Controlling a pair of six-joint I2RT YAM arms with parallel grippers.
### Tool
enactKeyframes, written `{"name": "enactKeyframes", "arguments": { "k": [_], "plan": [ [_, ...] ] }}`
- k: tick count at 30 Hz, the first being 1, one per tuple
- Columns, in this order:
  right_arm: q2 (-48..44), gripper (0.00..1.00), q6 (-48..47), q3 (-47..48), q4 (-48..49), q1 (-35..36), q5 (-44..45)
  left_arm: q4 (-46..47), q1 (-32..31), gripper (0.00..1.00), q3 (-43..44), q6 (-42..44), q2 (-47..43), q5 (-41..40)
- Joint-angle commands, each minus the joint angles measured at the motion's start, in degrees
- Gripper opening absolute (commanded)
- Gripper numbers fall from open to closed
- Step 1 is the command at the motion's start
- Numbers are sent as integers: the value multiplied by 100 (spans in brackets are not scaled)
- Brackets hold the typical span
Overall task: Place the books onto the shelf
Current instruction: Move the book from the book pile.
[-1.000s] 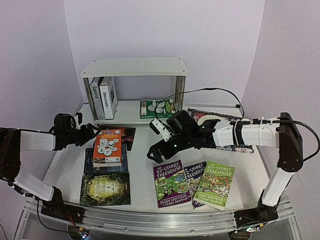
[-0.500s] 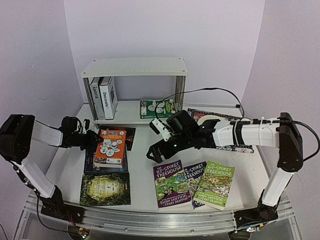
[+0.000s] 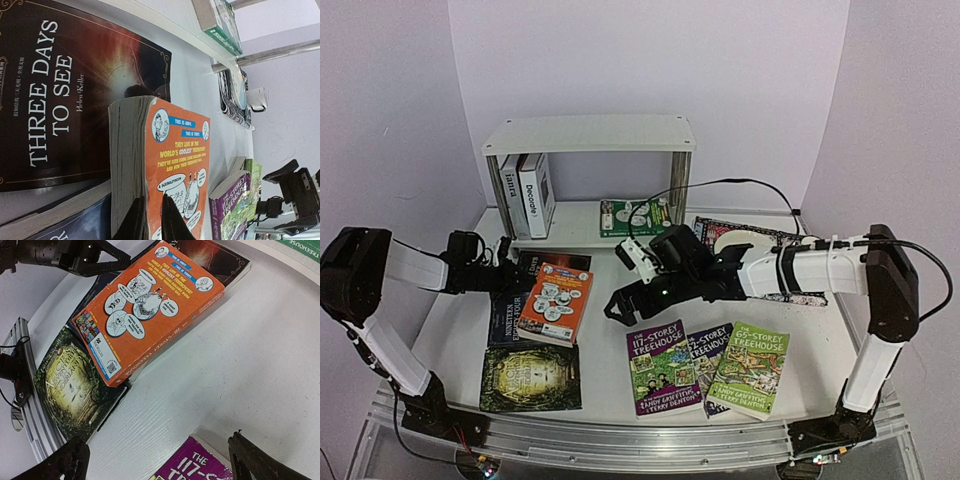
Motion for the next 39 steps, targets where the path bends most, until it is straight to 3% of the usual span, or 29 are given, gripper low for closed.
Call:
{"name": "enactKeyframes", "arguments": {
  "k": [1, 4, 7, 13, 17, 22, 32, 39],
  "plan": [
    [-17, 98, -1295, -194, 113, 259, 800, 109, -153, 24, 24, 23, 131, 233],
    [19, 98, -3036, -350, 341, 615, 1790, 108, -338, 36, 67, -14, 224, 161],
    [114, 98, -4637, -656, 1003, 844, 2289, 109, -468, 39, 119, -39, 303, -39],
    [472, 98, -7472, -1996, 4392, 933, 2119, 106, -513, 38, 167, -52, 444, -244],
    [1168, 98, -8763, -1782, 5251, 943, 2340, 101, -562, 33, 144, -17, 497, -318],
    [1870, 98, -9555, -1435, 6145, 950, 2324, 101, -636, 31, 176, -8, 566, -351],
    [2714, 88, -10380, -624, 6174, 945, 2194, 102, -710, 28, 267, 46, 577, -362],
    [2824, 85, -10584, -512, 6128, 938, 2129, 85, -707, 28, 345, 67, 636, -288]
  ]
}}
